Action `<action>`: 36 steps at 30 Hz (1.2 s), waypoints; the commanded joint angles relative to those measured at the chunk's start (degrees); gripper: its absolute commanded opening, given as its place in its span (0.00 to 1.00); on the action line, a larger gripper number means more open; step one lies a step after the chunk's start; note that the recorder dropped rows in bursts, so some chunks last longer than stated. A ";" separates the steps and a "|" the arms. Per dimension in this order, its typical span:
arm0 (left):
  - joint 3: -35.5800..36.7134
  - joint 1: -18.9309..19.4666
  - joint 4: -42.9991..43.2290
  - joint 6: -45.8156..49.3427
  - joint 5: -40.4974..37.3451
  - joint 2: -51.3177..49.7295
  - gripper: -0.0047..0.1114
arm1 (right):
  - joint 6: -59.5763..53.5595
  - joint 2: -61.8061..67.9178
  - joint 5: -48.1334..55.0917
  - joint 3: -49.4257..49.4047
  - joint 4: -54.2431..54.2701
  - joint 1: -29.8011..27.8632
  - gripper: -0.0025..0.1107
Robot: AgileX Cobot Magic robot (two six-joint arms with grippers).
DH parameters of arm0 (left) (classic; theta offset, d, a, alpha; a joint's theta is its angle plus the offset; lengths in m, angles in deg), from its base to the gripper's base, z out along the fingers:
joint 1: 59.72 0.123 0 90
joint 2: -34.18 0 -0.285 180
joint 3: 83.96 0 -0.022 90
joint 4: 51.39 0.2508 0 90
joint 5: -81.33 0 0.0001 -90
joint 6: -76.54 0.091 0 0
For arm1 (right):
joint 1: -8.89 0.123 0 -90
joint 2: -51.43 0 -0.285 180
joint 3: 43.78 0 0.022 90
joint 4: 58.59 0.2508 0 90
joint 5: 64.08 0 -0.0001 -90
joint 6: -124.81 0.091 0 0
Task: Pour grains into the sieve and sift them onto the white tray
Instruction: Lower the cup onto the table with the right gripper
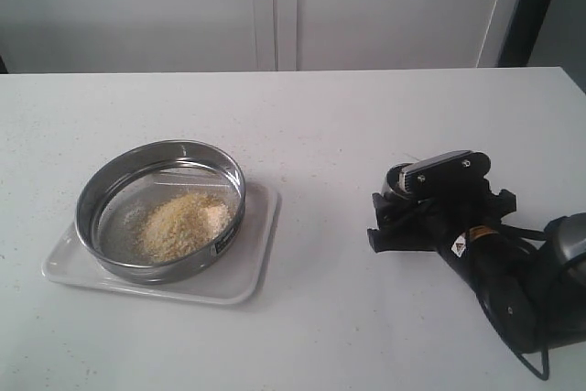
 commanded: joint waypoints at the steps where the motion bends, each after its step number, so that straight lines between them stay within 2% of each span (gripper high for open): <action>1: 0.22 -0.32 -0.34 0.00 -0.23 0.22 0.04 | 0.15 -2.51 0.91 -1.27 0.11 -0.22 0.76; 7: 0.22 -0.32 -0.34 0.00 -0.23 0.22 0.04 | 0.37 -7.59 3.44 -1.65 0.11 -0.12 0.76; 12: 0.22 -0.32 -0.34 0.00 -0.23 0.22 0.04 | 0.37 -13.26 10.20 -1.65 0.11 -0.12 0.75; 13: 0.22 -0.32 -0.34 0.00 -0.23 0.22 0.04 | 0.37 -14.89 12.96 -1.65 0.11 -0.12 0.72; 15: 0.22 -0.32 -0.34 0.00 -0.23 0.22 0.04 | -0.45 -17.44 16.84 -1.65 0.11 -0.12 0.61; 20: 0.22 -0.32 -0.34 0.00 -0.23 0.22 0.04 | -0.70 -26.55 25.68 -1.65 0.11 -0.12 0.08; 21: 0.22 -0.32 -0.34 0.00 -0.23 0.22 0.04 | -0.70 -28.38 28.09 -1.65 0.11 -0.12 0.02; 23: 0.22 -0.32 -0.34 0.00 -0.23 0.22 0.04 | -1.75 -31.18 35.07 -0.77 0.11 -0.12 0.02; 25: 0.22 -0.32 -0.34 0.00 -0.23 0.22 0.04 | -6.84 -34.74 50.03 2.49 0.11 -0.12 0.02; 31: 0.22 -0.32 -0.34 0.00 -0.23 0.22 0.04 | -6.84 -39.12 74.82 11.08 -0.09 -0.12 0.02; 33: 0.22 -0.32 -0.34 0.00 -0.23 0.22 0.04 | -6.84 -39.20 84.80 14.51 -3.17 -0.12 0.02; 36: 0.22 -0.32 -0.34 0.00 -0.23 0.22 0.04 | -5.08 -39.20 94.58 17.64 -8.84 -0.12 0.02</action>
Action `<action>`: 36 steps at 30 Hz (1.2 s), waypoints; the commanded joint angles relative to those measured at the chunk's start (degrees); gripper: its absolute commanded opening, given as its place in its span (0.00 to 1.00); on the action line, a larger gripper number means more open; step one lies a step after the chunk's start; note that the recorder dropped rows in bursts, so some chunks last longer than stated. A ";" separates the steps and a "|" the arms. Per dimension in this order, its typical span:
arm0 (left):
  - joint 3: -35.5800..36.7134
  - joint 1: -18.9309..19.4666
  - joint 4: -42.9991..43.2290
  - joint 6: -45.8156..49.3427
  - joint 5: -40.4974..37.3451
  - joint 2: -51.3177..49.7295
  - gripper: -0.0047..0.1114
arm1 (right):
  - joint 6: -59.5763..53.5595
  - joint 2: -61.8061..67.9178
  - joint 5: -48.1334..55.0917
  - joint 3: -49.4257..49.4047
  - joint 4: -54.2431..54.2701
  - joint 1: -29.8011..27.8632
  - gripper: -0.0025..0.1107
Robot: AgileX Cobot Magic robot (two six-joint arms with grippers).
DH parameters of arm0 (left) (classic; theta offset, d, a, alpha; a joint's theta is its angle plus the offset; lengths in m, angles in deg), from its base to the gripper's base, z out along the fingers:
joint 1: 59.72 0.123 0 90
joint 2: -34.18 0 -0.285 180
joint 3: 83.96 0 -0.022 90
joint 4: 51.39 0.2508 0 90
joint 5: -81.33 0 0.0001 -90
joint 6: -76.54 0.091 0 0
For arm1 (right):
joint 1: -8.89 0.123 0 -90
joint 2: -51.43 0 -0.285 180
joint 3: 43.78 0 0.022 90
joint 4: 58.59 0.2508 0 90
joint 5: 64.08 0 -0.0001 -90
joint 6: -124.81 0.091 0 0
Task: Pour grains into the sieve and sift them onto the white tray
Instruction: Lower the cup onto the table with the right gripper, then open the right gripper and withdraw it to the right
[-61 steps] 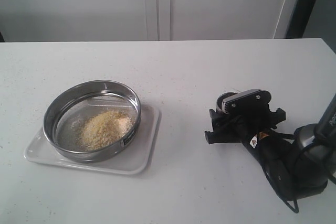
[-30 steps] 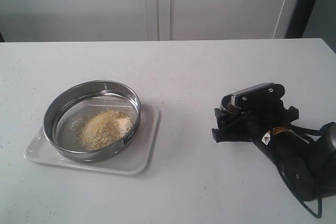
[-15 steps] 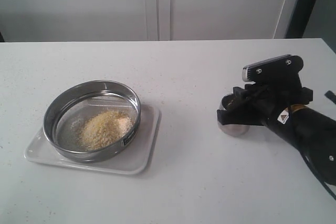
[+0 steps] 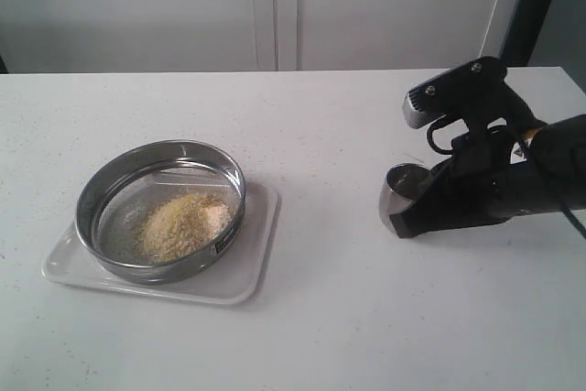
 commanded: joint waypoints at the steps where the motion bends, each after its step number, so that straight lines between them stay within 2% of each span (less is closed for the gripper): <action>1: 0.22 -0.32 -0.34 0.00 -0.23 0.22 0.04 | 2.53 -0.37 14.88 4.42 -8.58 -0.12 0.02; 5: 0.22 -0.32 -0.34 0.00 -0.23 0.22 0.04 | 7.76 -0.37 24.49 7.07 -16.45 -0.53 0.02; 9: 0.22 -0.32 -0.34 0.00 -0.23 0.22 0.04 | 10.27 0.76 29.58 8.56 -16.21 -3.65 0.02; 23: 0.22 -0.32 -0.34 0.00 -0.23 0.22 0.04 | 14.71 1.36 26.77 8.72 -15.98 -16.83 0.02; 30: 0.22 -0.32 -0.34 0.00 -0.23 0.22 0.04 | 14.71 1.36 21.53 8.61 -15.71 -17.40 0.02; 36: 0.22 -0.32 -0.34 0.00 1.76 0.22 0.04 | 14.71 1.36 21.43 8.61 -15.99 -17.40 0.02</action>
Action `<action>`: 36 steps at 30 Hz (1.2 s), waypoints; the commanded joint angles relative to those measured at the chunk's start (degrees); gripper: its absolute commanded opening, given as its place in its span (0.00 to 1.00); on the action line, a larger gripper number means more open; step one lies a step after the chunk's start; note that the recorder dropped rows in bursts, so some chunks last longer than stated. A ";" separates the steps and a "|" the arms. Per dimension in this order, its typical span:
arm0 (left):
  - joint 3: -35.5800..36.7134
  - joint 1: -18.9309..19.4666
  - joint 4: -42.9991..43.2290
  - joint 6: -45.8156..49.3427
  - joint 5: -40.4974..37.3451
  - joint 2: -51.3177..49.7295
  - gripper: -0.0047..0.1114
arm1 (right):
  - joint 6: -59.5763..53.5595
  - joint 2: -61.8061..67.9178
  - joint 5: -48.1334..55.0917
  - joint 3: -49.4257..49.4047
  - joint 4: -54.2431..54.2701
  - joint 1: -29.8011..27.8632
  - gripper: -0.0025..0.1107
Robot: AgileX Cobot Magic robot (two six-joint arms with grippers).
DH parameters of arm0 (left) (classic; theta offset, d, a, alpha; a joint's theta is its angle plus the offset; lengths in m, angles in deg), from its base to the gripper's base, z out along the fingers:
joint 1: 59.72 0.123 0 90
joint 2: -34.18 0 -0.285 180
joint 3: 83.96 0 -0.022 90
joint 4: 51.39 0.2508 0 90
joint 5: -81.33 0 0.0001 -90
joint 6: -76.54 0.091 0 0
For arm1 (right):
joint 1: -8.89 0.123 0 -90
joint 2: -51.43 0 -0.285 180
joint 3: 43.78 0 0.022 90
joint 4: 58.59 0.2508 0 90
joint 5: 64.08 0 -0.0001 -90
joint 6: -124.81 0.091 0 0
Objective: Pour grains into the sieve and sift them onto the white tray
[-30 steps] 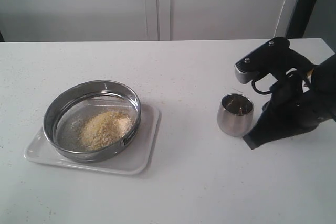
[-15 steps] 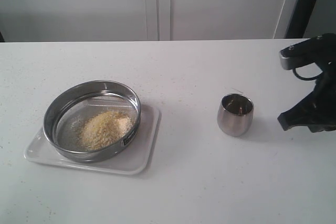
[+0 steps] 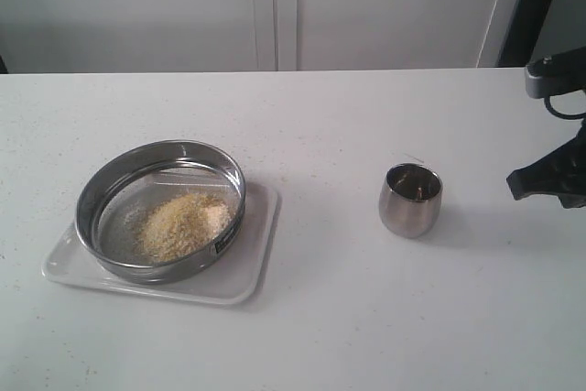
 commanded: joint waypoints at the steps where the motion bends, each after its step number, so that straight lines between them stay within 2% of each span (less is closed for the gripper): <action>1: 0.22 -0.32 -0.34 0.00 1.08 0.22 0.04 | 0.00 0.02 -0.69 0.22 -0.44 -0.24 0.02; 4: 0.22 -0.32 -0.78 -0.57 2.00 0.22 0.04 | 0.65 0.02 -0.69 0.22 -0.23 -0.24 0.02; 7: 0.22 -0.32 -3.42 -4.84 4.30 0.22 0.04 | 10.25 0.02 -1.77 0.12 4.77 -0.24 0.02; 9: 0.22 -0.32 -3.80 -5.84 6.58 0.22 0.04 | 12.27 0.02 -1.90 0.12 5.14 -0.24 0.02; 14: 0.22 -0.32 -3.80 -5.84 11.03 0.22 0.04 | 12.43 0.02 -2.03 0.12 5.04 -0.24 0.02; 23: 0.22 -0.32 -3.80 -7.09 14.45 0.22 0.04 | 11.76 0.02 -3.06 0.12 2.96 -0.24 0.02; 30: 0.22 -0.32 -3.80 -18.96 15.50 0.22 0.04 | 11.76 0.02 -5.04 0.12 1.78 -0.24 0.02; 33: 0.22 -0.32 -3.80 -18.27 18.09 0.22 0.04 | 11.76 0.02 -5.04 0.12 1.78 -0.24 0.02; 36: 0.22 -0.32 -3.59 -10.53 21.96 0.22 0.04 | 11.76 0.02 -5.04 0.12 1.78 -0.24 0.02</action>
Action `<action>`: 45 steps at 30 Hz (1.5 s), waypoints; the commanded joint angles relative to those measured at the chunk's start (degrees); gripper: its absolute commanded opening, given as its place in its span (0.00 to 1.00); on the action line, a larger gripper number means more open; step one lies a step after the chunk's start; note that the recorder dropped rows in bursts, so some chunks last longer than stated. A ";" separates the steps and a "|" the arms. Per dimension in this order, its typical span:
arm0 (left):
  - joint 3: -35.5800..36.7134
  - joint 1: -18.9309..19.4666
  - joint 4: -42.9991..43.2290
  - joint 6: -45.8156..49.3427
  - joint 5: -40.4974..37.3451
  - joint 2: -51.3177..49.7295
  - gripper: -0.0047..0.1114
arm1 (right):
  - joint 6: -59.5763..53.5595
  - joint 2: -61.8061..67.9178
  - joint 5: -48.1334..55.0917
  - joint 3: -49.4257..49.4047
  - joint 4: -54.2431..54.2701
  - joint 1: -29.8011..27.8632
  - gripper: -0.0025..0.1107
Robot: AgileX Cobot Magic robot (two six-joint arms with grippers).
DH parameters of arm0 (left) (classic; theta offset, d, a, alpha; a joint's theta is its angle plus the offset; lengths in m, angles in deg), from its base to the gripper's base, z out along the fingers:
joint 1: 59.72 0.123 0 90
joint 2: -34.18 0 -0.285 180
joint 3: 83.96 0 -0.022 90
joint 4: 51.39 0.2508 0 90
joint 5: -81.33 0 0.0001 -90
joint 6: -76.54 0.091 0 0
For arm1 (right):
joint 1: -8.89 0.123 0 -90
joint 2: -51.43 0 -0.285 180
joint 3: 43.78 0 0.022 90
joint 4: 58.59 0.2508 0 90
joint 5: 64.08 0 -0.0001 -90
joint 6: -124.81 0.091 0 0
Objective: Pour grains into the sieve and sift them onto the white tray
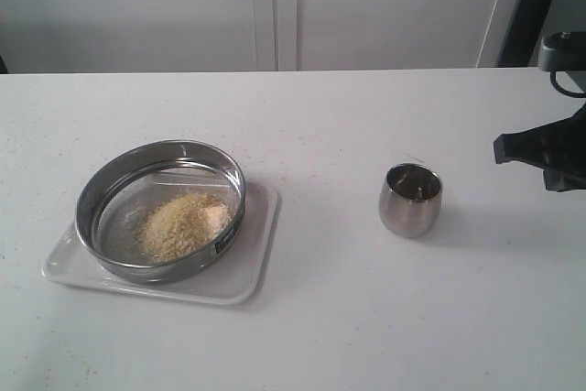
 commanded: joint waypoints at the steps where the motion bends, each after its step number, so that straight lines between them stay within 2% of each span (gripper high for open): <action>1: 0.22 -0.32 -1.03 5.38 6.54 0.22 0.04 | -0.23 0.02 -0.57 0.12 -0.78 -0.24 0.02; 5: -0.16 -0.32 -1.42 -1.53 4.62 0.22 0.04 | -0.23 0.02 -0.57 0.12 -0.78 -0.24 0.02; 9: -5.04 -0.32 -1.07 -1.22 -4.34 -4.22 0.04 | -0.23 0.02 -0.57 0.12 -0.78 -0.24 0.02; 16: -12.53 -0.32 -0.48 1.79 -11.09 -17.88 0.04 | -0.23 0.02 -0.57 0.12 -0.78 -0.24 0.02; 26: -29.49 -0.32 -2.22 22.08 -29.19 -38.22 0.04 | -0.23 0.02 -0.67 0.12 -0.67 -0.24 0.02; 34: -39.99 -0.32 -18.90 41.70 -35.73 -51.65 0.04 | -0.23 0.02 -0.78 0.12 -0.67 -0.24 0.02; 39: -44.94 -0.32 -19.98 42.88 -35.77 -59.29 0.04 | -0.23 0.02 -0.76 0.12 -0.57 -0.24 0.02; 45: -51.94 -0.32 -19.98 42.88 -43.24 -68.36 0.04 | -0.23 0.02 -0.76 0.12 -0.57 -0.24 0.02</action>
